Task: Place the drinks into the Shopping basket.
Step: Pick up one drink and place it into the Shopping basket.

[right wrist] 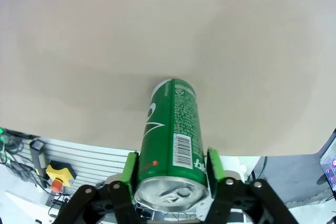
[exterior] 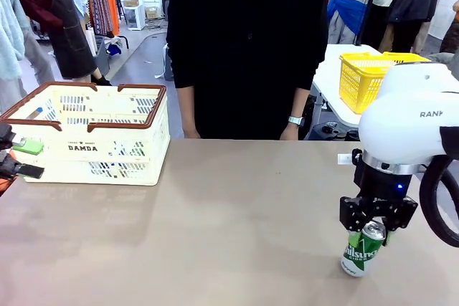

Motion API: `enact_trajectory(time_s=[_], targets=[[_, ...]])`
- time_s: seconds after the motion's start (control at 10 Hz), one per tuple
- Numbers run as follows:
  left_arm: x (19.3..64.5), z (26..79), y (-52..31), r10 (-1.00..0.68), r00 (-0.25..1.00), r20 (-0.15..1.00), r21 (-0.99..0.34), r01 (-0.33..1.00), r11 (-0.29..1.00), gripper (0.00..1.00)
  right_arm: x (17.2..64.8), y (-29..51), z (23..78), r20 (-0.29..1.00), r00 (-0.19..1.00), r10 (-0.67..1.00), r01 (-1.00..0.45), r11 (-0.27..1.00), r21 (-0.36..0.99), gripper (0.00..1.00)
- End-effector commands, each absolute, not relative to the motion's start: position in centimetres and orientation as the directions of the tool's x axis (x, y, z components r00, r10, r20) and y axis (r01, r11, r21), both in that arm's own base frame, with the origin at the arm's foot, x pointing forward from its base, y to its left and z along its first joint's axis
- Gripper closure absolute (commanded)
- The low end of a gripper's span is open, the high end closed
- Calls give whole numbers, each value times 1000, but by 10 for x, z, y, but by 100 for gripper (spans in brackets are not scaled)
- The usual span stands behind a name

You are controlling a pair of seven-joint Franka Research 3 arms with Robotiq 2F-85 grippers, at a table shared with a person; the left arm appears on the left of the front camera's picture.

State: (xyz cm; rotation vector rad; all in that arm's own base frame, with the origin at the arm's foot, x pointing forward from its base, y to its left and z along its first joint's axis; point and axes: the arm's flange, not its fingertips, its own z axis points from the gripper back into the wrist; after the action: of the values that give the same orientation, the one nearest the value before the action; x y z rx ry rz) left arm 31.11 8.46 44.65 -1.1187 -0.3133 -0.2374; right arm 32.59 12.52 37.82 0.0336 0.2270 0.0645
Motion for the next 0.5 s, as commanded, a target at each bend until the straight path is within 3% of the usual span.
enact_trajectory(time_s=[0.0,0.4], targets=[[310,450,84,-14,932,362,-850,336,404,0,297,113,355,-201,976,89,-88,996,12,100],[310,450,84,-14,932,362,-850,336,404,0,300,116,359,-196,974,117,-117,993,11,100]])
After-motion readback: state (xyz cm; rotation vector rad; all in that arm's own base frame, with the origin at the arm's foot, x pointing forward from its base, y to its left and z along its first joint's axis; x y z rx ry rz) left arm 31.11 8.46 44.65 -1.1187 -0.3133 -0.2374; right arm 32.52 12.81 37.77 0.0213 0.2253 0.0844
